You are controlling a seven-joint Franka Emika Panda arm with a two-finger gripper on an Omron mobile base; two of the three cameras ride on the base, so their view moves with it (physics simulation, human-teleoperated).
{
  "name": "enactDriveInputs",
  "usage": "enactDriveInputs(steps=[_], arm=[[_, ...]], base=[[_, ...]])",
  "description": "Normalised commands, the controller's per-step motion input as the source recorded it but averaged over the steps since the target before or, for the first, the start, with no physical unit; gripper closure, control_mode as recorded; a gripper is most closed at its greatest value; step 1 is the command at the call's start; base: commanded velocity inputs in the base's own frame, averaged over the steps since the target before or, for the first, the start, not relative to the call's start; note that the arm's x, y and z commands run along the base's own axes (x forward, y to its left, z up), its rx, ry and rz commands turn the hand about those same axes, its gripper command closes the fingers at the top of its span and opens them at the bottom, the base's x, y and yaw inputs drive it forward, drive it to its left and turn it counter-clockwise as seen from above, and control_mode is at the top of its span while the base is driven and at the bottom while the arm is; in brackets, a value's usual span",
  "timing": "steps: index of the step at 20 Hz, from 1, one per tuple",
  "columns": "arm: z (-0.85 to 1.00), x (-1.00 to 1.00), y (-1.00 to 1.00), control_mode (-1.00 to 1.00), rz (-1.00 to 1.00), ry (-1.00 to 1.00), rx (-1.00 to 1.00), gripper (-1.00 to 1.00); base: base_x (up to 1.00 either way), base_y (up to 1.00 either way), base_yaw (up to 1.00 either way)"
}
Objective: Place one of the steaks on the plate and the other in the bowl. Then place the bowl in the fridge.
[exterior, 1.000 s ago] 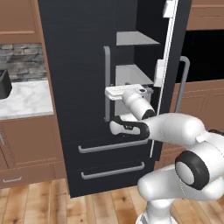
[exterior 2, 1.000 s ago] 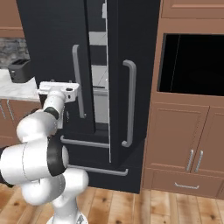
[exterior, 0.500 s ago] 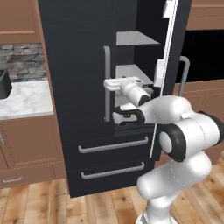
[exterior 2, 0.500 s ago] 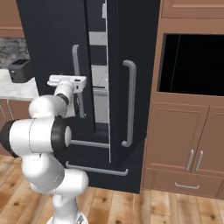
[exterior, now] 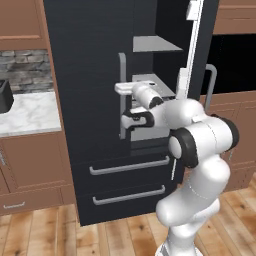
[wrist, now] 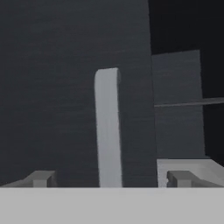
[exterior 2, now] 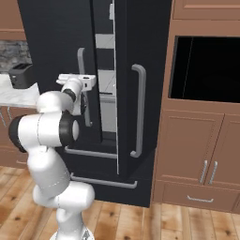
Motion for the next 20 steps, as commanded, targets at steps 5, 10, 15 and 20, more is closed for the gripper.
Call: enactDriveInputs(steps=[5, 10, 15, 20], arm=[[0.00, 0.53, 0.38, -1.00, -0.14, 0.03, -0.02, -1.00], [-0.05, 0.61, 0.39, -1.00, -0.11, 0.05, -0.02, -1.00], [-0.10, 0.92, 0.13, -1.00, -0.03, 0.09, -0.01, -1.00], [-0.23, 0.99, 0.36, -1.00, -0.03, 0.06, -0.04, 1.00]], base=[[0.00, 0.00, 0.00], [0.00, 0.00, 0.00], [0.00, 0.00, 0.00], [0.00, 0.00, 0.00]])
